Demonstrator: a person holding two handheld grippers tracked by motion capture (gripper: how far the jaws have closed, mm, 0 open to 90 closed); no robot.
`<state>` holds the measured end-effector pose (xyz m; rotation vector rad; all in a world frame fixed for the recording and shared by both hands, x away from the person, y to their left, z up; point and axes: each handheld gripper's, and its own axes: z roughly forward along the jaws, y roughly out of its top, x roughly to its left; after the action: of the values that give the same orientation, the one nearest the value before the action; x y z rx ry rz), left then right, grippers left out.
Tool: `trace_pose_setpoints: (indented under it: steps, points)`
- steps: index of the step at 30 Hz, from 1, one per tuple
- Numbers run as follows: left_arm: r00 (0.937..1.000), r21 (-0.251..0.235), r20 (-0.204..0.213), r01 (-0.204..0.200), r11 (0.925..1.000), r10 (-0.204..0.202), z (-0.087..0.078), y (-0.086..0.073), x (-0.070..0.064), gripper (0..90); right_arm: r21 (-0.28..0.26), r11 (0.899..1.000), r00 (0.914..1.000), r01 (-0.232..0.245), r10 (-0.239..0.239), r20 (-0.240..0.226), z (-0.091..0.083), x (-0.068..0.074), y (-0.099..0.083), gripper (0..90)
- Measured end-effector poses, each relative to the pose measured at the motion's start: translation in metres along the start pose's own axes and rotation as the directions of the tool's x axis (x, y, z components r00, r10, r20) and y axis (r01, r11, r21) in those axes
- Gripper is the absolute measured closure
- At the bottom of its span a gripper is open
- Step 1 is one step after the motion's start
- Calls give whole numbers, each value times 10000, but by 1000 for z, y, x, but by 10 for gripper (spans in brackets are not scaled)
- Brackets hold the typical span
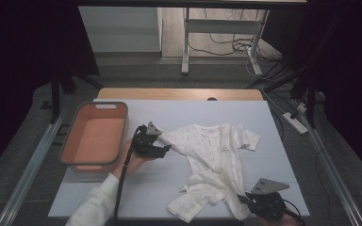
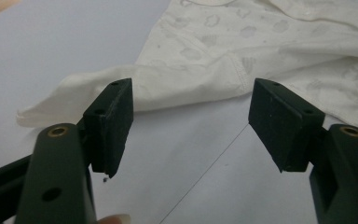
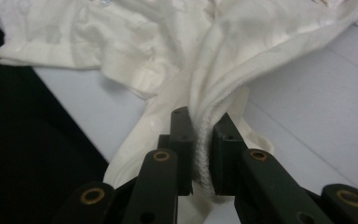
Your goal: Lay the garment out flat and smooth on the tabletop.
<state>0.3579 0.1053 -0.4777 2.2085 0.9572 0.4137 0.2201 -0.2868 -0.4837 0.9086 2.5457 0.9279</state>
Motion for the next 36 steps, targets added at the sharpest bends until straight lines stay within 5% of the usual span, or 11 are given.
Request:
trace_pose_setpoints:
  steps: [9,14,18,23,30,36]
  points:
    - [10000,7,12,-15,10000,15,1,1,-2,315,-1024,9945,9989,233,-188,438,-8,5,1,671]
    - [10000,-7,-6,17,10000,-17,1,0,-1,315,-1933,9811,9921,21,222,1236,-20,1,3,561]
    - [10000,-4,11,1,10000,0,1,1,-2,315,-2292,9733,9965,-152,334,760,-20,1,11,528]
    - [10000,14,-1,-47,10000,47,1,1,-2,315,-1837,9829,9996,148,-189,-205,3,11,26,466]
    - [10000,1,10,-22,10000,22,1,1,-2,315,-1176,9877,9893,1030,-1140,-914,41,32,49,432]
    - [10000,-118,-8,-35,9999,35,-2,2,-2,315,-791,9904,9796,1138,-1251,-1570,76,40,67,408]
